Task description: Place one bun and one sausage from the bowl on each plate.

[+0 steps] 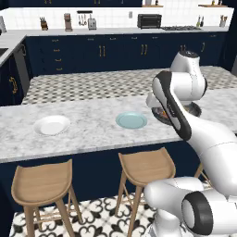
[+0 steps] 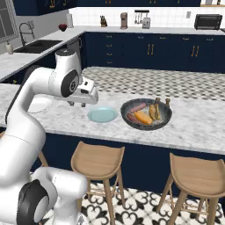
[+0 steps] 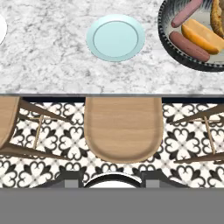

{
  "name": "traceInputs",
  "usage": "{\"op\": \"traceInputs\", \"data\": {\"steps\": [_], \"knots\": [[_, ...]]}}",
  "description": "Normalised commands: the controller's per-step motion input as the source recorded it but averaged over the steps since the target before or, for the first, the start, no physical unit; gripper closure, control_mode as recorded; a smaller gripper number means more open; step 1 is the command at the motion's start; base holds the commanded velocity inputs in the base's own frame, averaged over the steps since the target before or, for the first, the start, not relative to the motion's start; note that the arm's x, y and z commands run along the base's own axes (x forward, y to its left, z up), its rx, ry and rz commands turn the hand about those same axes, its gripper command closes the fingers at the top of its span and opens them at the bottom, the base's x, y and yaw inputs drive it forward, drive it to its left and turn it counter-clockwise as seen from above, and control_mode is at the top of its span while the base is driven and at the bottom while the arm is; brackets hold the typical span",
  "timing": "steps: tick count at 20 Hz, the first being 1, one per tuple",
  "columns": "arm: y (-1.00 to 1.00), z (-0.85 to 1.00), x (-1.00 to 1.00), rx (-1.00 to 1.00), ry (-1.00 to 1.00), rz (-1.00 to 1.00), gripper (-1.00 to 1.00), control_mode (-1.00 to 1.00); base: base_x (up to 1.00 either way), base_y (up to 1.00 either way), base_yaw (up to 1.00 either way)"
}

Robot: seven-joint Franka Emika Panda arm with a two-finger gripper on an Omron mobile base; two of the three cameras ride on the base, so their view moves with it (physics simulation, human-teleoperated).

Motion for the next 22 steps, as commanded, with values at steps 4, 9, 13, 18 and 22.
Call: {"op": "traceInputs", "data": {"steps": [4,9,13,18,22], "knots": [[0.00,0.00,0.00,0.00,0.00,0.00,-1.00,1.00,0.00,-0.29,0.00],[0.00,0.00,0.00,0.00,0.00,0.00,-1.00,1.00,0.00,-0.69,-0.01],[0.00,0.00,0.00,0.00,0.00,0.00,-1.00,1.00,0.16,-0.47,0.00],[0.00,0.00,0.00,0.00,0.00,0.00,-1.00,1.00,0.58,-0.34,0.00],[0.00,0.00,0.00,0.00,0.00,0.00,-1.00,1.00,1.00,-0.34,0.00]]}}
